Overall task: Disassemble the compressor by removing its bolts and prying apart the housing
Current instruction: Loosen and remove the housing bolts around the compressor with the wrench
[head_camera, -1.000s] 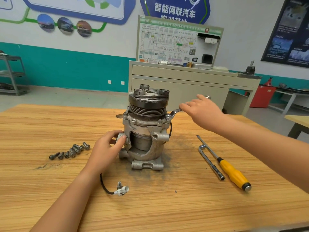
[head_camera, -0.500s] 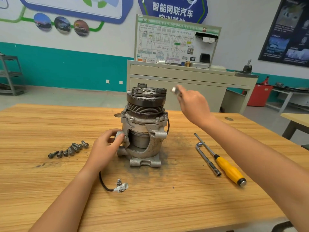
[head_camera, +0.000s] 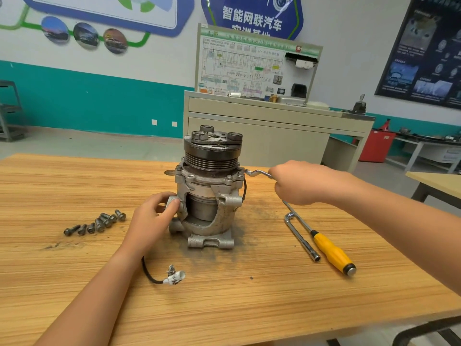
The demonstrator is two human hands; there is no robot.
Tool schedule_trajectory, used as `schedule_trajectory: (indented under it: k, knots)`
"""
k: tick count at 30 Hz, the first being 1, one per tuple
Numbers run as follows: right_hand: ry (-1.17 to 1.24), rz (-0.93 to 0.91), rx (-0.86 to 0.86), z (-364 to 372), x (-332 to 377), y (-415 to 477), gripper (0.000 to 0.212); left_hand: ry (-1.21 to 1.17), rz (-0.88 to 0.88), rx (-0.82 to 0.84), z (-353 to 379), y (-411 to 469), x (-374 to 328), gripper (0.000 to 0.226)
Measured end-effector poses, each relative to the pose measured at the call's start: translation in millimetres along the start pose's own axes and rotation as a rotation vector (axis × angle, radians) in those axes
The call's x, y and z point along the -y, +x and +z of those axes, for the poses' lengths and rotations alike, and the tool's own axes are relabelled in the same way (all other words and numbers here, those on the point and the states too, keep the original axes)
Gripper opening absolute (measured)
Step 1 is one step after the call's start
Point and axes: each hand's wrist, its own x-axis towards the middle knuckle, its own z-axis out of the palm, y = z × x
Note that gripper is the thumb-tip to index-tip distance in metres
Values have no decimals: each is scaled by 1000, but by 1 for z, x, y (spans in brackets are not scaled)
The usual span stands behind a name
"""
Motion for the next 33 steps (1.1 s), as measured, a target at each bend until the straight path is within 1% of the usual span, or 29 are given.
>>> schedule_trajectory:
  k: [5, 9, 14, 23, 28, 33]
  knots:
    - [-74, -25, -35, -4, 10, 5, 24, 3, 3, 5, -1, 0, 0, 10]
    - [-226, -91, -35, -11, 15, 6, 13, 0, 5, 8, -1, -1, 0, 11]
    - [-372, -133, -70, -9, 16, 6, 22, -9, -2, 11, -1, -1, -2, 13]
    - [-420, -158, -93, -3, 8, 8, 24, 3, -7, 7, 0, 0, 1, 14]
    - [-594, -147, -120, 0, -3, 20, 38, -4, -2, 10, 0, 0, 0, 13]
    - [-652, -140, -234, 7, -8, 44, 56, -2, -1, 1, -1, -1, -1, 11]
